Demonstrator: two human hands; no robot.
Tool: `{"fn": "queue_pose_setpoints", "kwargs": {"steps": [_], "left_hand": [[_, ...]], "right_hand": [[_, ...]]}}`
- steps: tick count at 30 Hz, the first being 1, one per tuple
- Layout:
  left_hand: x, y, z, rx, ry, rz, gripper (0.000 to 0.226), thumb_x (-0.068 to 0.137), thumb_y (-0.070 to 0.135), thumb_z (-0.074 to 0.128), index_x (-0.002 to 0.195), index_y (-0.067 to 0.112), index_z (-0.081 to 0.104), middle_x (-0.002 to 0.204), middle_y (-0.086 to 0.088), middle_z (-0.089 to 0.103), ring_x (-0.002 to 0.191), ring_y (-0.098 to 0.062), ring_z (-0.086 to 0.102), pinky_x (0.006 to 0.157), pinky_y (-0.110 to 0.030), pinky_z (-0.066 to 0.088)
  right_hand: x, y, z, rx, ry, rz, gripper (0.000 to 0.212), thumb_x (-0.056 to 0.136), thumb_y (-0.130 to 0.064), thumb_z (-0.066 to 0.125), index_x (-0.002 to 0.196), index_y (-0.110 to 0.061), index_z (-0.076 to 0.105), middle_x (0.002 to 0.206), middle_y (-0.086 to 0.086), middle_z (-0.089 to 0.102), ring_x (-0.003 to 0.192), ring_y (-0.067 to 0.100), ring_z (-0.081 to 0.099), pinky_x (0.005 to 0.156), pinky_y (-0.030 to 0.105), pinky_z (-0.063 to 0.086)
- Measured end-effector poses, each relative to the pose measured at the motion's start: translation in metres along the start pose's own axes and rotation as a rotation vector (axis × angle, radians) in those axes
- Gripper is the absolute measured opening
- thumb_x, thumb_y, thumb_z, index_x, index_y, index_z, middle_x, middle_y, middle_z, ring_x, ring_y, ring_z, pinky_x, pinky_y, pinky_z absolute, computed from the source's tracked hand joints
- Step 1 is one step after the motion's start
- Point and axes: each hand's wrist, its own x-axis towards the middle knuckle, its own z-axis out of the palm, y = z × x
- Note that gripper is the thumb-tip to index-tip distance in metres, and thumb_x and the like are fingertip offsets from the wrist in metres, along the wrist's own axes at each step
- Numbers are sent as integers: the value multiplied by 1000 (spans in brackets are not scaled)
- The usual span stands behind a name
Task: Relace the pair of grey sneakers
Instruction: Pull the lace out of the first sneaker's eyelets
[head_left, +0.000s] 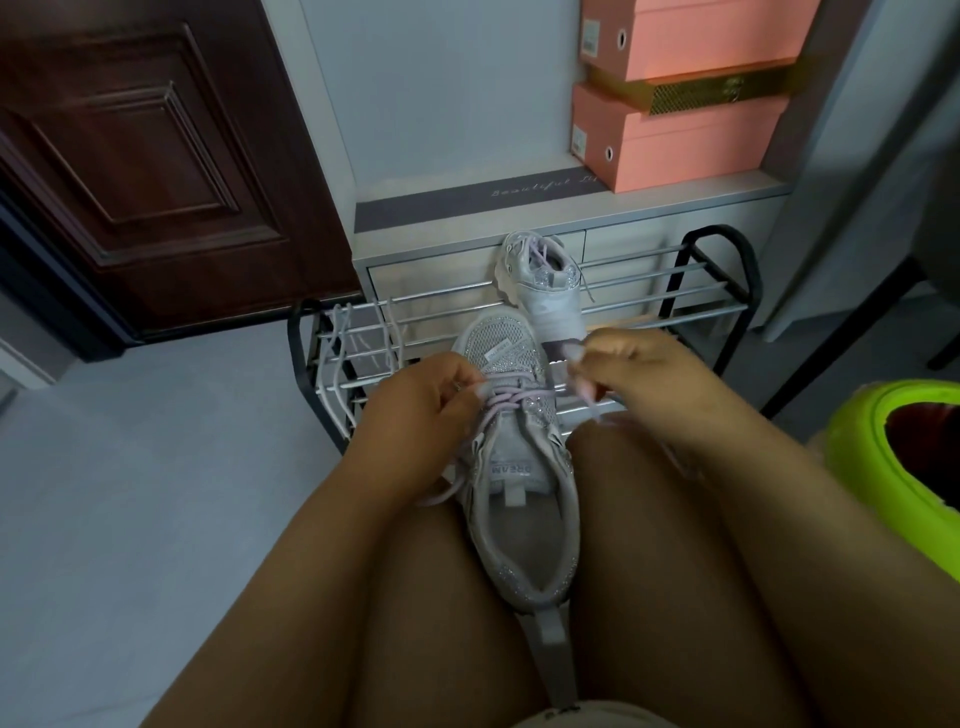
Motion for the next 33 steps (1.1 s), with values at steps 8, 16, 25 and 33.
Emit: {"fn": "queue_pose_setpoints", "kwargs": {"steps": [8, 16, 25, 33], "left_hand": [[5, 6, 5, 55, -49, -4, 14, 80, 35, 72, 72, 28, 63, 50, 15, 61, 38, 0, 53, 45, -19, 41], [4, 13, 4, 185, -147, -41, 9, 79, 28, 63, 72, 26, 58, 62, 9, 59, 63, -12, 57, 62, -32, 48], [11, 13, -20, -203, -356, -81, 24, 80, 12, 64, 58, 16, 57, 58, 0, 52, 53, -8, 47, 55, -21, 40], [-2, -18, -23, -1390, -111, -333, 24, 66, 16, 56, 43, 16, 49, 49, -1, 44, 56, -18, 49, 63, -30, 51]], "right_hand": [[17, 2, 23, -503, -28, -55, 12, 80, -31, 71, 73, -26, 64, 64, -9, 60, 64, 8, 56, 60, 22, 41], [25, -22, 35, -871, -307, -7, 12, 79, -28, 63, 76, -17, 60, 76, 0, 57, 75, 17, 54, 58, 25, 38], [29, -6, 17, 166, -297, 328, 33, 79, 6, 55, 52, -13, 57, 56, 3, 48, 55, 11, 43, 54, 22, 38], [27, 17, -10, 943, -192, 351, 28, 73, -6, 54, 48, -14, 44, 41, -4, 38, 40, 8, 44, 61, 29, 55]]}}
